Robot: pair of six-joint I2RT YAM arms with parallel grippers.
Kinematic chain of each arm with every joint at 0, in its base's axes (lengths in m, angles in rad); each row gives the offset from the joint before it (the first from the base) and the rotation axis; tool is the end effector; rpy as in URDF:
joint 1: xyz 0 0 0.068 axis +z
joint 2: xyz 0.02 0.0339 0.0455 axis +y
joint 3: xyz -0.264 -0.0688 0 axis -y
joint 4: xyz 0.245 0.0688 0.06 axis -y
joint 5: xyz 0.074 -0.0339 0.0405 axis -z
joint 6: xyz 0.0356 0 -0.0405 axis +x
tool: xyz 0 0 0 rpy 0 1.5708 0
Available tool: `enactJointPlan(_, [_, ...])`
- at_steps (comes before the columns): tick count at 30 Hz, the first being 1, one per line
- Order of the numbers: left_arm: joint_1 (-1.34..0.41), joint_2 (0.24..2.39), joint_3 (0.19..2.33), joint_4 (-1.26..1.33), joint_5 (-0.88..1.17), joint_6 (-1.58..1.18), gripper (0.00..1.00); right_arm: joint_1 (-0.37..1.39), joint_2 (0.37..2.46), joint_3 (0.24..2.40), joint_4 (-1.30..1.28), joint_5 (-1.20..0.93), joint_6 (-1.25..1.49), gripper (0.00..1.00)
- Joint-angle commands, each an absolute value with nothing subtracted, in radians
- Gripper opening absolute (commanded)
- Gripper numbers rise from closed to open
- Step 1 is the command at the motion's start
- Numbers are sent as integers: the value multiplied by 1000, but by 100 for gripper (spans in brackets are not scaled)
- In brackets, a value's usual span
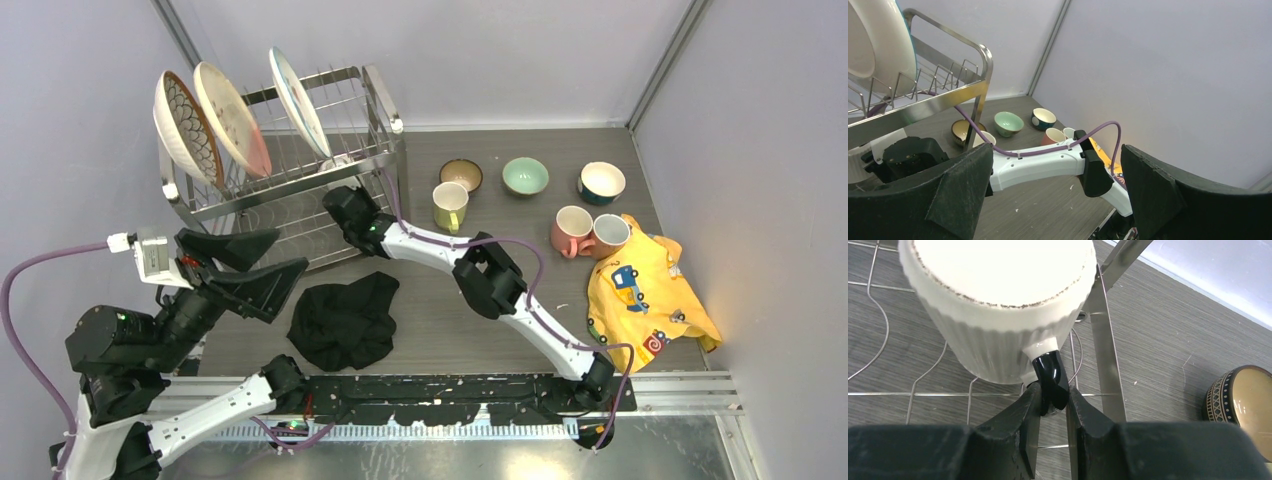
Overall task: Load the mixed dishes into the dish rack
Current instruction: Turn the cup upside down in the dish rack.
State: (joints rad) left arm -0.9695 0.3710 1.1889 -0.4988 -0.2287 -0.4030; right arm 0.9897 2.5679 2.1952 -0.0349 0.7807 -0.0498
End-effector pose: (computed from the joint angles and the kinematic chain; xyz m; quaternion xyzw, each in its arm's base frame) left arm 0.0072 0.0038 0.4631 0.0739 0.5846 -0.4585 0.6653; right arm 0.3409 0.4735 0.1841 -0.2024 0.7745 -0.0534 0.5969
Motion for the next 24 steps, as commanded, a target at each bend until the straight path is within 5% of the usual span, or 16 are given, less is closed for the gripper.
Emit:
enactJointPlan(1, [-974, 392, 1178, -448, -208, -411, 99, 974, 2574, 2263, -38, 818, -28, 29])
enactJointPlan(16, [-974, 392, 1191, -462, -229, -391, 99, 1011, 2402, 2035, 30, 789, -23, 53])
enactJointPlan(24, [-974, 388, 1195, -473, -244, -378, 99, 1026, 2359, 1975, 15, 812, -11, 56])
